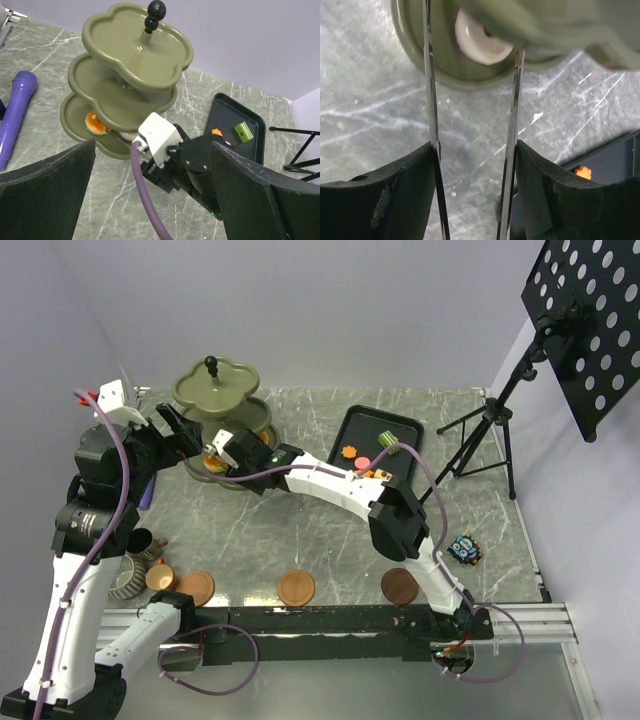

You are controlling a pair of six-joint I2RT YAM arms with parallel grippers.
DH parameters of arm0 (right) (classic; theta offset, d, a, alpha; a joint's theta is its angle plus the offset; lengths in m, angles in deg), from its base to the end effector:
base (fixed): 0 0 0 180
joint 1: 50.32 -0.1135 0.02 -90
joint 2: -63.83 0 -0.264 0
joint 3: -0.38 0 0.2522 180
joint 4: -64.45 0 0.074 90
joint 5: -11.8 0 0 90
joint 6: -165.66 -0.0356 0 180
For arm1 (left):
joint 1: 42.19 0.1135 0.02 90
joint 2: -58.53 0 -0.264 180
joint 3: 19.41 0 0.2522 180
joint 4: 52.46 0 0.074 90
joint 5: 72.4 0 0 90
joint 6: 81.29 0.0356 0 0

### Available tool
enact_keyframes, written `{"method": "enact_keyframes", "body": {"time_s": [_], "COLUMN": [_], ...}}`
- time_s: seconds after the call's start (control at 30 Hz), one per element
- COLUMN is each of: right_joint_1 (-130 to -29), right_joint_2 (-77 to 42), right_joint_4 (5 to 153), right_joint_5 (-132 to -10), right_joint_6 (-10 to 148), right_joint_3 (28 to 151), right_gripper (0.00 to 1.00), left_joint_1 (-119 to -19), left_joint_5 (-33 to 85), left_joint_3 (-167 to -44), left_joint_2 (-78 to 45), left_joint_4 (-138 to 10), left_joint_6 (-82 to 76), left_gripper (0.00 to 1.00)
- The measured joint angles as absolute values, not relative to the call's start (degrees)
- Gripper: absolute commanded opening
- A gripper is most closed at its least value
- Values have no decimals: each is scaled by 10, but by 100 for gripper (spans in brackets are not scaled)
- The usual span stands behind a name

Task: Serve the afternoon tea

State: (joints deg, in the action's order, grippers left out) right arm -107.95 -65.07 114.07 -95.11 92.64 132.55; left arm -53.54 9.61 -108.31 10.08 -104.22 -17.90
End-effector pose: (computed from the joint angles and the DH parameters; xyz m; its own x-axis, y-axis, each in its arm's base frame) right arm 0.2829 0.4270 0.2552 -0.1659 -0.7836 -0.5987 -0.7832 0.4736 -0.4029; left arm 0.1421 -0.0235 0.4533 -0.1994 -0.4124 -0.8889 -0.0314 0.9094 -0.4148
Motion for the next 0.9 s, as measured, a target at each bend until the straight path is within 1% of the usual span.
{"method": "enact_keyframes", "body": {"time_s": [0.2, 0.57, 0.63, 0.77, 0.9], "right_joint_1": [-1087, -1098, -1098, -1096, -1075], "right_joint_2": [-591, -423, -365, -290, -232], "right_joint_4": [1133, 1115, 1133, 1182, 1262], "right_joint_5": [-960, -990, -1005, -1030, -1038], "right_joint_6": [916, 854, 824, 764, 675], "right_joint_3": [1261, 1088, 1032, 971, 929], "right_gripper": [64, 63, 63, 62, 61], "left_joint_1": [-535, -535, -535, -535, -535], "left_joint_5": [96, 96, 96, 97, 98], "left_joint_3": [-1083, -1083, -1083, -1083, -1083], "left_joint_2": [101, 100, 99, 96, 92], "left_joint_4": [-1042, -1042, -1042, -1041, -1041], "left_joint_6": [-179, -179, -179, -179, -179], "left_gripper": [100, 100, 100, 100, 100]}}
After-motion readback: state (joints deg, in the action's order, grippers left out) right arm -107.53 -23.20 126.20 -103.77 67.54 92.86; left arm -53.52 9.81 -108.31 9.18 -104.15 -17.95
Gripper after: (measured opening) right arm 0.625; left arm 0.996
